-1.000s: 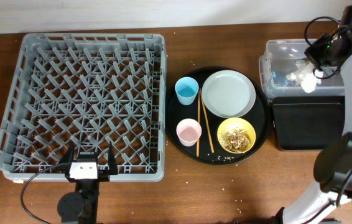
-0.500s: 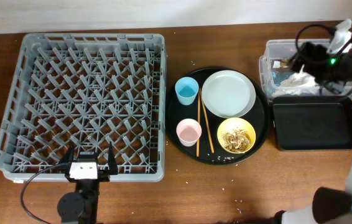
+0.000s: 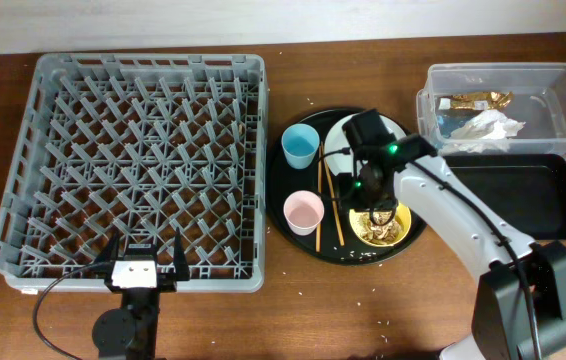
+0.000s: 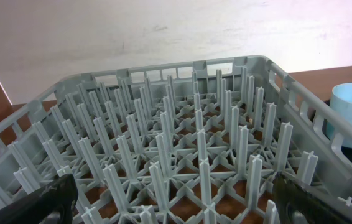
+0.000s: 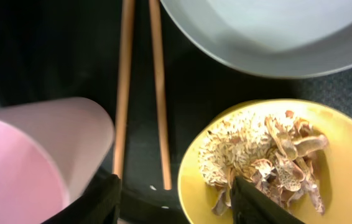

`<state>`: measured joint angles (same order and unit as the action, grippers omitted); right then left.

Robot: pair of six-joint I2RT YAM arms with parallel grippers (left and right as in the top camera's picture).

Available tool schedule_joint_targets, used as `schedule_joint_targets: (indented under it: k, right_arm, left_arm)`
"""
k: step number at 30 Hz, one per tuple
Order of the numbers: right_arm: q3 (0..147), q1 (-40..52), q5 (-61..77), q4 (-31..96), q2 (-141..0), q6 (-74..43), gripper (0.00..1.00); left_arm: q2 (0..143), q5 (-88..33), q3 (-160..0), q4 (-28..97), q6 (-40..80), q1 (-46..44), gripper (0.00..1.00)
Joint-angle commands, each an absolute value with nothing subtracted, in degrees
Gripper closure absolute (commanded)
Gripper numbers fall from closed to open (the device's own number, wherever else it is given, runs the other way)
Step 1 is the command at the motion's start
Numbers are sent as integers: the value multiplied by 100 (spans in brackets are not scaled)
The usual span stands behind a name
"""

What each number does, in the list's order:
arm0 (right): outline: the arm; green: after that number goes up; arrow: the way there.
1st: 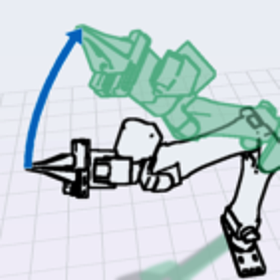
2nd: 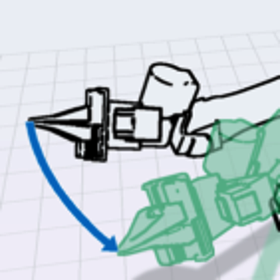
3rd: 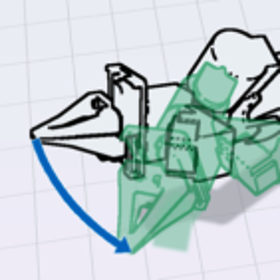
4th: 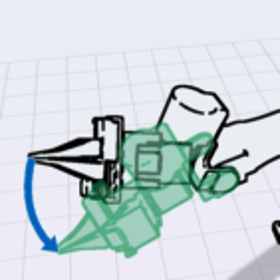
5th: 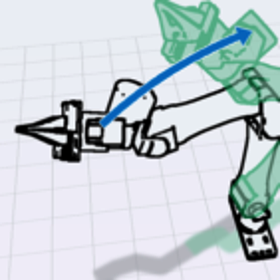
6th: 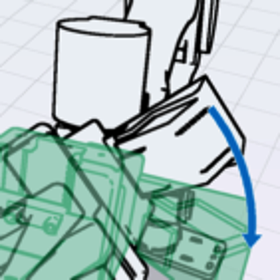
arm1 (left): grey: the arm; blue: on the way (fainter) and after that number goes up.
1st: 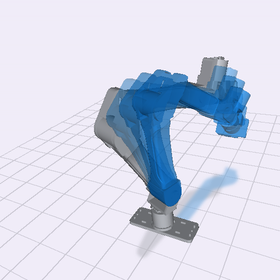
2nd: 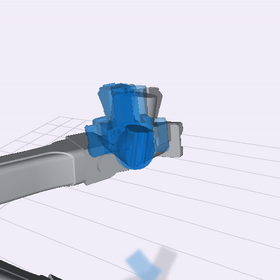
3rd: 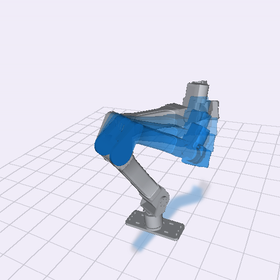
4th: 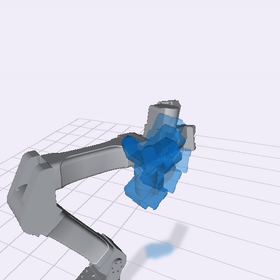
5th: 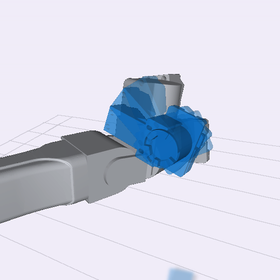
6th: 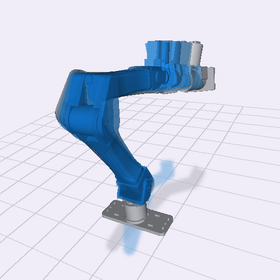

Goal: Sort waste into correct bins and load items into the dishwasher rack
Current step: 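Carry the foil and tissue with right gripper into the clear bin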

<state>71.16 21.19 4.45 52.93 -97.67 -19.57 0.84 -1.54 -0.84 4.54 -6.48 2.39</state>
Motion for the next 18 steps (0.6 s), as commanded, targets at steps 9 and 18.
schedule_joint_targets:
  k: [9, 18]
  right_arm:
    - [6899, 2215, 333, 5122, -10265, -1522, 67]
    - [6908, 2392, 294, 5398, -10516, -1441, 96]
  left_arm:
    - [47, -198, -51, 460, -740, 279, 0]
    - [47, -198, -51, 460, -740, 279, 0]
